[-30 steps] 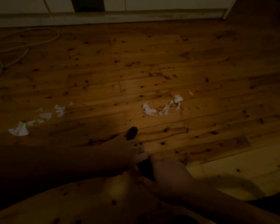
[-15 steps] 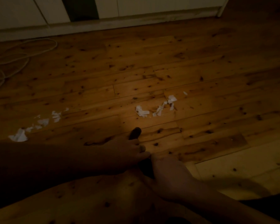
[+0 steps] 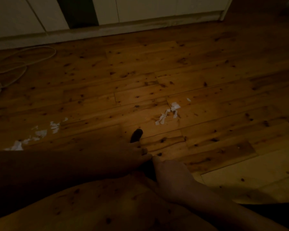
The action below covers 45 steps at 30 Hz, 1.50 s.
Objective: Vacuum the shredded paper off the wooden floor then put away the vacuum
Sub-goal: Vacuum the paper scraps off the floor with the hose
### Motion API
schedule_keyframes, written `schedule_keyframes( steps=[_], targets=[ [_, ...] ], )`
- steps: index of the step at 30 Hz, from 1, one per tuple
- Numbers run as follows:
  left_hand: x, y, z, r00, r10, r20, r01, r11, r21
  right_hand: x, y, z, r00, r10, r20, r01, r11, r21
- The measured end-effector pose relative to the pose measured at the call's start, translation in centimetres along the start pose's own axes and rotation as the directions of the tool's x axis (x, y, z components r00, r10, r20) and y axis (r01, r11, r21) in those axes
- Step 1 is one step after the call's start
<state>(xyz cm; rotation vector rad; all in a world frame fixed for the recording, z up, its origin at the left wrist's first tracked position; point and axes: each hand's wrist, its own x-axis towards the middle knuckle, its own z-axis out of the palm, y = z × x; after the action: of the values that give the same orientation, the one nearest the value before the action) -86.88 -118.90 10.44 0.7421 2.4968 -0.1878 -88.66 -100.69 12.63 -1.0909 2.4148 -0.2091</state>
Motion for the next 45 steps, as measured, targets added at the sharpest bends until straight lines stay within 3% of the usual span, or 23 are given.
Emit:
schedule_keyframes(
  steps=[18,41,45],
  targets=[
    [1.6,-1.3,-2.1,0.996,-0.083,-0.042,0.083,0.997,0.008,2.3,1.7,-0.3,0.995,0.080,-0.058,-0.077,0.996,0.043],
    [3.7,-0.1,-3.2,0.998,-0.016,-0.064,0.017,1.000,0.014,0.8,3.8,-0.7,0.988,0.146,-0.043,-0.142,0.987,0.079],
    [4.4,0.2,-3.4,0.991,0.003,-0.132,0.001,1.000,0.029,0.5,4.4,-0.9,0.986,0.156,-0.051,-0.153,0.986,0.070]
  ],
)
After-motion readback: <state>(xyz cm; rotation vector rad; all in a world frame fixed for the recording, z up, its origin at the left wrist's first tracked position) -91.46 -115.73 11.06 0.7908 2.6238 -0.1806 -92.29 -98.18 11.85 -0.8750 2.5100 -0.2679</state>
